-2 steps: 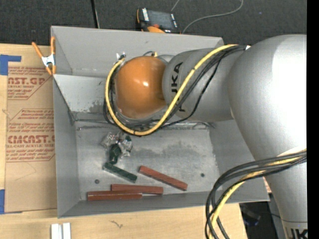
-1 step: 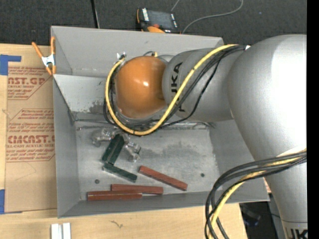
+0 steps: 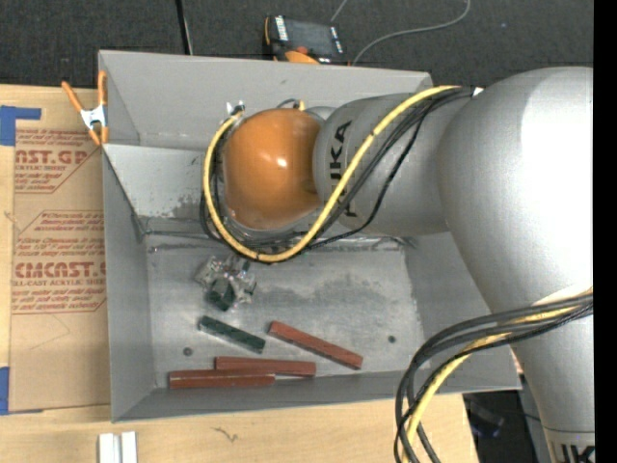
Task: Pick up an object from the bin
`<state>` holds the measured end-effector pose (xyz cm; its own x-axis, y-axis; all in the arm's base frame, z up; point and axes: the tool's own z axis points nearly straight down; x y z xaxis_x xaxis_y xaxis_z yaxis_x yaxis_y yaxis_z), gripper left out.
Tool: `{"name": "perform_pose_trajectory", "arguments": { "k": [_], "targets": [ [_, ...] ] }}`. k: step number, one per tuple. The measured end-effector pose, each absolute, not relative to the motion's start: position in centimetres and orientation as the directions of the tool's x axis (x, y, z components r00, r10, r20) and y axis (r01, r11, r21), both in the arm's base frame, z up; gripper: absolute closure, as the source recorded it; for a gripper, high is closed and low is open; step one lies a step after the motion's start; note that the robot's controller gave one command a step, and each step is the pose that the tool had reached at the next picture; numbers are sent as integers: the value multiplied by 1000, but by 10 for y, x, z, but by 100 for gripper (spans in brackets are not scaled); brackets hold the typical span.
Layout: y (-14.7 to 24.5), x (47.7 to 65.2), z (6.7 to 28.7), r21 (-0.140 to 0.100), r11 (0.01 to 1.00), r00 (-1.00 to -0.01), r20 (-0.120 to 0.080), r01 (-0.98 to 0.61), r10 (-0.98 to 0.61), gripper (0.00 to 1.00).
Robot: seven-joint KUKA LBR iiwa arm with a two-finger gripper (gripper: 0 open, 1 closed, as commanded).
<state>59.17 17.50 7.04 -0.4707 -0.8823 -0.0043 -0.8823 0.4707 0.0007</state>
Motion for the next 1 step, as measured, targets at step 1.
{"name": "perform_pose_trajectory", "arguments": {
  "k": [1],
  "targets": [
    [168,596,221,-7,492,-492,-9,-871,-871,100]
  ]
}}
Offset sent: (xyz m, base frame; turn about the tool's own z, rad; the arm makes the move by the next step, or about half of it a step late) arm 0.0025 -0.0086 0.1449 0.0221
